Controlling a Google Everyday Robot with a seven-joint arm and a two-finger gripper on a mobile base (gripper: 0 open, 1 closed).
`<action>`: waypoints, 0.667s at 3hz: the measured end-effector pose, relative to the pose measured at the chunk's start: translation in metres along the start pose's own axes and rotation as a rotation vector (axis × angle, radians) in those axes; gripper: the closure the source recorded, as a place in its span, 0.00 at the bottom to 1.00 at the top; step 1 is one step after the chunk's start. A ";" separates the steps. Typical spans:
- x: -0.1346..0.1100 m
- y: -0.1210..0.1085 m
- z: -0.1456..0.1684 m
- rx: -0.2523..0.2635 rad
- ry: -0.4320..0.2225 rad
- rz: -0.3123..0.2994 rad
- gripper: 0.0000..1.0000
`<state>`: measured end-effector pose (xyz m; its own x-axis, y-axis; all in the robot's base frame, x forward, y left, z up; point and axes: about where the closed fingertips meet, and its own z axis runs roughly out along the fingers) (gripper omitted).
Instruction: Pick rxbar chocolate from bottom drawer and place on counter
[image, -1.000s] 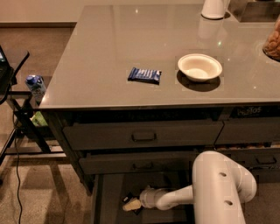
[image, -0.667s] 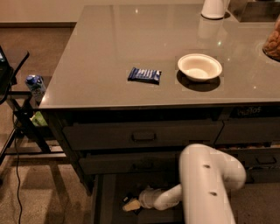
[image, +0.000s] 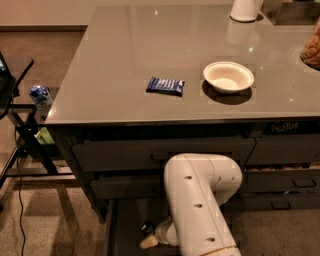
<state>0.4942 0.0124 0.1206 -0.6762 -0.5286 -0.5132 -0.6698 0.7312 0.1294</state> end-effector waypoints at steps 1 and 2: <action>-0.002 0.001 0.001 0.002 -0.009 0.005 0.00; 0.004 0.005 0.007 0.019 -0.019 0.009 0.00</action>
Offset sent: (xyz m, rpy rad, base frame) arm -0.0045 0.0046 -0.0148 -0.0025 -0.0496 -0.0543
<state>0.4908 0.0169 0.1134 -0.6763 -0.5137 -0.5279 -0.6573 0.7444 0.1177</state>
